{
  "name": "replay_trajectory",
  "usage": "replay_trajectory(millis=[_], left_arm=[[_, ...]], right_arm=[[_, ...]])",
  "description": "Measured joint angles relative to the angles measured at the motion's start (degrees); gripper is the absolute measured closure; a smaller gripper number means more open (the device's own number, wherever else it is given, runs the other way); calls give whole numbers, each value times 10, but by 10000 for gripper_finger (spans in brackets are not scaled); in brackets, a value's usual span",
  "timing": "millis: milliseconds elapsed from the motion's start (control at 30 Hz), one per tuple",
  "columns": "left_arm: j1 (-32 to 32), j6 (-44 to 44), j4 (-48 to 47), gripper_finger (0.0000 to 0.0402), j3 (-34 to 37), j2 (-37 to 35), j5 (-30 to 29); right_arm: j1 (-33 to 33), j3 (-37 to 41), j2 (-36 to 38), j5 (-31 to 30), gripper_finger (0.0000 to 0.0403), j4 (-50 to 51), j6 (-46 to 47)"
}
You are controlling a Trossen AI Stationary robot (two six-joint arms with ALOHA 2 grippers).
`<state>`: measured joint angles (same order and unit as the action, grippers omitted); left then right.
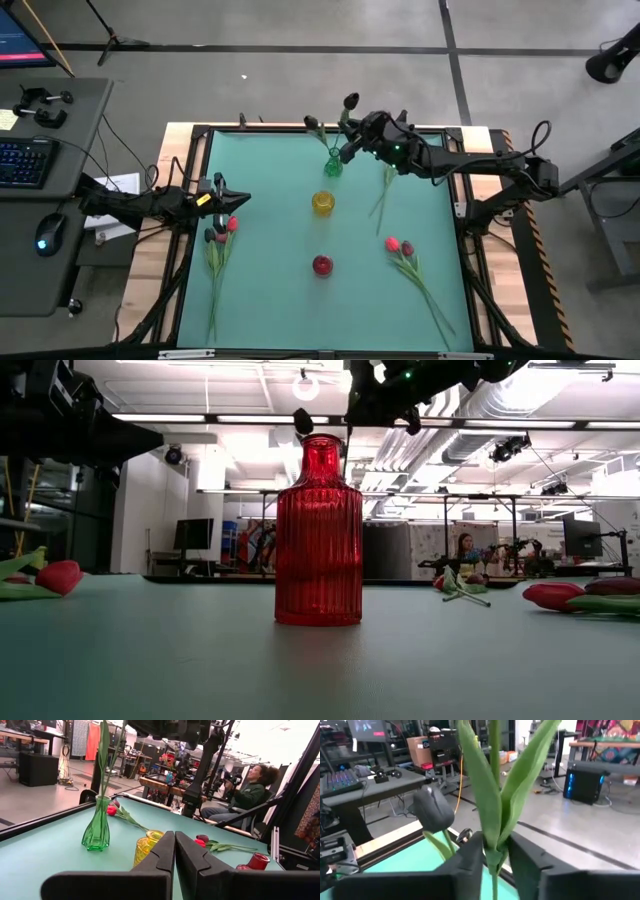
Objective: Sort flowers into vase by color
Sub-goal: Put the right black tulip into the green vase, then adjust the tulips
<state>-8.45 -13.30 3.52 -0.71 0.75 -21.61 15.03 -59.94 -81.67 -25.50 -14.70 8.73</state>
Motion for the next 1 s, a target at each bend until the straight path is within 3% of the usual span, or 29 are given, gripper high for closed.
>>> replay_trajectory(millis=[200,367,1000], left_arm=[[0,0,0,401,0,0,0],[0,0,0,401,0,0,0],[1,-1,30,401,0,0,-12]], right_arm=[[-1,0,5,3,220,20,18],[-1,0,24,4,170,26,18],[-1,0,180,4,158,143,18]])
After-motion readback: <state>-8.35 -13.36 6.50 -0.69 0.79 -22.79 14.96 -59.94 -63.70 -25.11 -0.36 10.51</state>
